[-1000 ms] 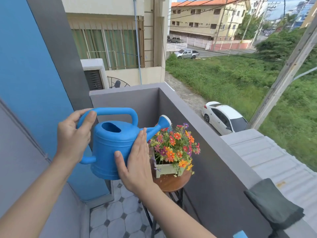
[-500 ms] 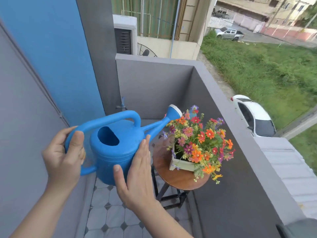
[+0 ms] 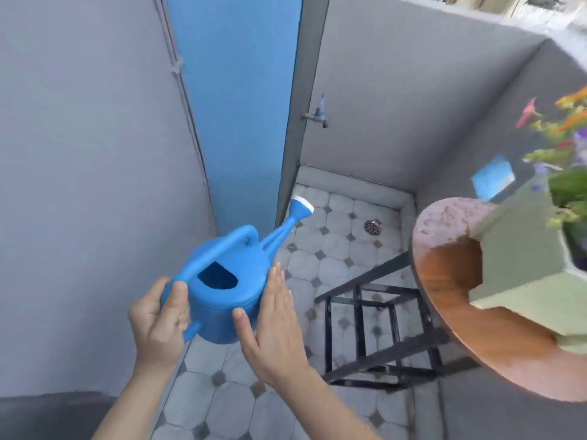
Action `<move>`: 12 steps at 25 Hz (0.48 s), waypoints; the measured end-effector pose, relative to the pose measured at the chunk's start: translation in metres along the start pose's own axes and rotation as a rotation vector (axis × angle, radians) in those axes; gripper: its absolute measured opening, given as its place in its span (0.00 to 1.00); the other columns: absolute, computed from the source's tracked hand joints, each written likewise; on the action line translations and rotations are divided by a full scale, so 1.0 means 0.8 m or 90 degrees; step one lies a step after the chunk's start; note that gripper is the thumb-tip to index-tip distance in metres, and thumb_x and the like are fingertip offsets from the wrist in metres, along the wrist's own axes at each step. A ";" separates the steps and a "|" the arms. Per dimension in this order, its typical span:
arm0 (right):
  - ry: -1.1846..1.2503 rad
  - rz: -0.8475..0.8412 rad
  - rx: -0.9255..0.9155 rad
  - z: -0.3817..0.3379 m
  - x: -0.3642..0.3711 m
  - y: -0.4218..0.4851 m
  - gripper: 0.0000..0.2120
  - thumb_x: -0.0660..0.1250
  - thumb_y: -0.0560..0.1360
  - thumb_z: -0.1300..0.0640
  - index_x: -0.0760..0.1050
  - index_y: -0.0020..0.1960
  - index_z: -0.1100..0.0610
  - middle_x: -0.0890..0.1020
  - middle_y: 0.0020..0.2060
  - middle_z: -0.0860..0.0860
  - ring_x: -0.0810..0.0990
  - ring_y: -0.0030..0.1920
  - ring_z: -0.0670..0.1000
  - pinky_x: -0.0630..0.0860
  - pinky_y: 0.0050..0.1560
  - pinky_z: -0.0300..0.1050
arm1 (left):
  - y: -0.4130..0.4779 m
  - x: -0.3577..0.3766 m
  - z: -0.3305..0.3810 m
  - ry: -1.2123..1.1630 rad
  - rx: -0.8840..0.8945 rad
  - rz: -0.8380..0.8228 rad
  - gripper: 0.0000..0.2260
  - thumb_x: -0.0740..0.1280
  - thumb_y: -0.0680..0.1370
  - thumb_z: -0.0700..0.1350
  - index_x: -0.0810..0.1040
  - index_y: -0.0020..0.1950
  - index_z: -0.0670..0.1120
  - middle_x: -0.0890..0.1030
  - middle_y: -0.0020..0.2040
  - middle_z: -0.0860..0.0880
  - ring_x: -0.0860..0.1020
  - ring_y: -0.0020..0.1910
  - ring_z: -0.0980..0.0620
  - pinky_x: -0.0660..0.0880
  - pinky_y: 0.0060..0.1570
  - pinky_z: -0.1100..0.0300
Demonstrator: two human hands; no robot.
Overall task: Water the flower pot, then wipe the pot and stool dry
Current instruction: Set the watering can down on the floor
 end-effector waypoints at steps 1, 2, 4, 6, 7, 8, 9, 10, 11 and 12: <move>-0.011 -0.014 0.011 0.030 0.030 0.009 0.42 0.39 0.72 0.30 0.35 0.76 0.56 0.39 0.77 0.49 0.32 0.73 0.40 0.34 0.71 0.36 | -0.003 0.001 -0.047 -0.005 -0.009 0.013 0.21 0.61 0.72 0.55 0.60 0.29 0.42 0.60 0.21 0.48 0.56 0.23 0.44 0.56 0.24 0.55; -0.028 -0.043 0.012 0.060 0.066 0.015 0.44 0.38 0.71 0.30 0.36 0.76 0.57 0.40 0.77 0.51 0.33 0.73 0.41 0.34 0.72 0.37 | -0.007 0.000 -0.099 -0.008 -0.016 0.023 0.21 0.61 0.72 0.54 0.60 0.29 0.42 0.58 0.22 0.44 0.56 0.24 0.42 0.55 0.24 0.54; -0.078 -0.089 0.016 0.129 0.132 0.031 0.46 0.37 0.69 0.29 0.38 0.77 0.59 0.42 0.78 0.53 0.35 0.74 0.43 0.33 0.71 0.37 | -0.014 0.005 -0.198 0.022 -0.022 0.049 0.21 0.61 0.71 0.54 0.59 0.29 0.41 0.57 0.23 0.42 0.56 0.23 0.46 0.56 0.24 0.55; -0.131 -0.124 0.029 0.199 0.190 0.049 0.47 0.36 0.68 0.29 0.39 0.77 0.60 0.44 0.78 0.54 0.38 0.76 0.47 0.33 0.70 0.37 | -0.020 0.011 -0.296 0.076 -0.031 0.070 0.20 0.62 0.71 0.55 0.59 0.29 0.44 0.59 0.24 0.44 0.58 0.24 0.49 0.59 0.24 0.53; -0.152 -0.139 0.035 0.229 0.218 0.054 0.48 0.35 0.67 0.29 0.38 0.77 0.60 0.43 0.78 0.53 0.39 0.77 0.48 0.34 0.70 0.38 | -0.022 0.014 -0.343 0.090 -0.035 0.083 0.20 0.62 0.72 0.55 0.59 0.29 0.45 0.59 0.24 0.43 0.58 0.25 0.49 0.60 0.24 0.49; -0.171 -0.153 0.041 0.255 0.241 0.057 0.48 0.34 0.66 0.29 0.38 0.77 0.59 0.42 0.78 0.53 0.40 0.77 0.49 0.34 0.70 0.39 | -0.025 0.016 -0.384 0.102 -0.041 0.096 0.21 0.62 0.72 0.55 0.59 0.29 0.44 0.59 0.24 0.41 0.58 0.25 0.47 0.61 0.24 0.46; -0.183 -0.167 0.047 0.278 0.262 0.059 0.49 0.33 0.66 0.28 0.37 0.77 0.59 0.41 0.78 0.53 0.39 0.77 0.49 0.35 0.71 0.40 | -0.028 0.019 -0.420 0.103 -0.049 0.109 0.21 0.62 0.72 0.55 0.58 0.29 0.43 0.59 0.24 0.40 0.58 0.25 0.46 0.61 0.24 0.44; -0.191 -0.183 0.049 0.303 0.285 0.062 0.49 0.32 0.65 0.28 0.36 0.77 0.58 0.41 0.78 0.52 0.39 0.77 0.49 0.35 0.71 0.41 | -0.030 0.022 -0.458 0.101 -0.050 0.120 0.21 0.62 0.72 0.55 0.58 0.29 0.43 0.59 0.23 0.40 0.58 0.25 0.46 0.61 0.24 0.44; -0.198 -0.192 0.051 0.328 0.307 0.066 0.49 0.32 0.65 0.28 0.35 0.76 0.58 0.40 0.78 0.52 0.39 0.77 0.49 0.35 0.71 0.41 | -0.031 0.025 -0.491 0.097 -0.046 0.129 0.21 0.62 0.72 0.55 0.59 0.29 0.43 0.59 0.23 0.42 0.58 0.25 0.47 0.60 0.24 0.44; -0.207 -0.196 0.050 0.353 0.326 0.071 0.49 0.32 0.65 0.28 0.35 0.76 0.58 0.40 0.78 0.52 0.39 0.77 0.49 0.35 0.71 0.41 | -0.032 0.028 -0.524 0.098 -0.040 0.135 0.20 0.61 0.72 0.55 0.59 0.29 0.43 0.59 0.23 0.43 0.58 0.25 0.47 0.59 0.25 0.45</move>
Point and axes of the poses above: each hand's wrist, its own y-axis towards the middle knuckle, its own x-axis out of the palm, z = x × y, the point moved 1 cm from there along y, towards the middle knuckle
